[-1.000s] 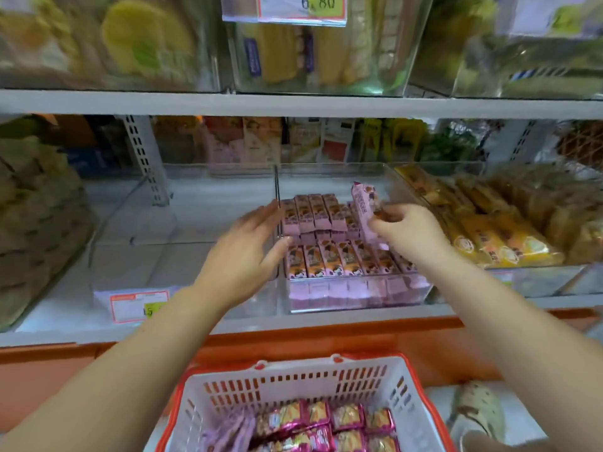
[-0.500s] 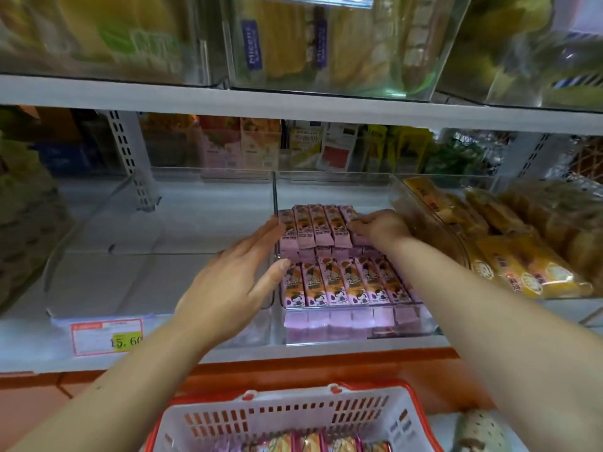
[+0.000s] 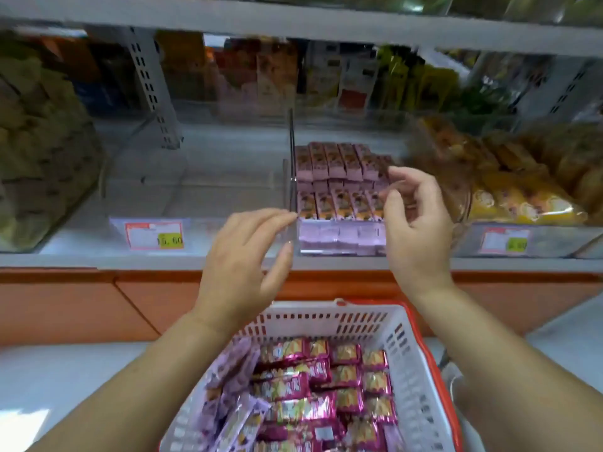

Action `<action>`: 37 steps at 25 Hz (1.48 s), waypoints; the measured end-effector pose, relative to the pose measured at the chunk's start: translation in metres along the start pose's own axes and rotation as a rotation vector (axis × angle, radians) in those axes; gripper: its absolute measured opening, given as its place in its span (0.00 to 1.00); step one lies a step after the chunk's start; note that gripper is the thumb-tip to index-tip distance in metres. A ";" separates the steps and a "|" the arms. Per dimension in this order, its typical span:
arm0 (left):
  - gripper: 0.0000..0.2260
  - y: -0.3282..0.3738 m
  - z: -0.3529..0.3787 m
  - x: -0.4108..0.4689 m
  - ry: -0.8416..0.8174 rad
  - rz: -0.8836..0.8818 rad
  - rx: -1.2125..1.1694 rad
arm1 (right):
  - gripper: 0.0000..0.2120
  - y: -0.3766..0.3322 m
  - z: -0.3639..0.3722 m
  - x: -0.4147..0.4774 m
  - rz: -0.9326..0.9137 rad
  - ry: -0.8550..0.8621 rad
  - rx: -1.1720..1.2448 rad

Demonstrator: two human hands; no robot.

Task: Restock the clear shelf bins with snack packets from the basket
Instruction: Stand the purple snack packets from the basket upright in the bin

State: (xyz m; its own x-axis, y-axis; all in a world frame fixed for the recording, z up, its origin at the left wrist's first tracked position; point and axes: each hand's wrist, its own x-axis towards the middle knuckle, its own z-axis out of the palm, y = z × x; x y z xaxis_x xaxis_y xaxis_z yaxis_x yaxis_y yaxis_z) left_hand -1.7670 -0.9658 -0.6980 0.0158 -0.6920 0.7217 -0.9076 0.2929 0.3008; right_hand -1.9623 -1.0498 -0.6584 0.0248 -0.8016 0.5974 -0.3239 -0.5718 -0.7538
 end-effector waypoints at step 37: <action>0.20 0.038 0.040 -0.202 -1.210 -0.735 -0.491 | 0.20 0.104 -0.026 -0.200 1.309 -1.141 0.077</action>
State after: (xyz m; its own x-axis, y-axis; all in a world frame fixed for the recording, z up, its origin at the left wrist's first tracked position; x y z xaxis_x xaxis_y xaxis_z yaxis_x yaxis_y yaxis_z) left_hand -1.8213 -0.8418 -0.8576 -0.1768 -0.8203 -0.5440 -0.6200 -0.3365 0.7088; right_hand -2.0258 -0.9444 -0.8495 0.4158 -0.3930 -0.8202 -0.6322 0.5234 -0.5713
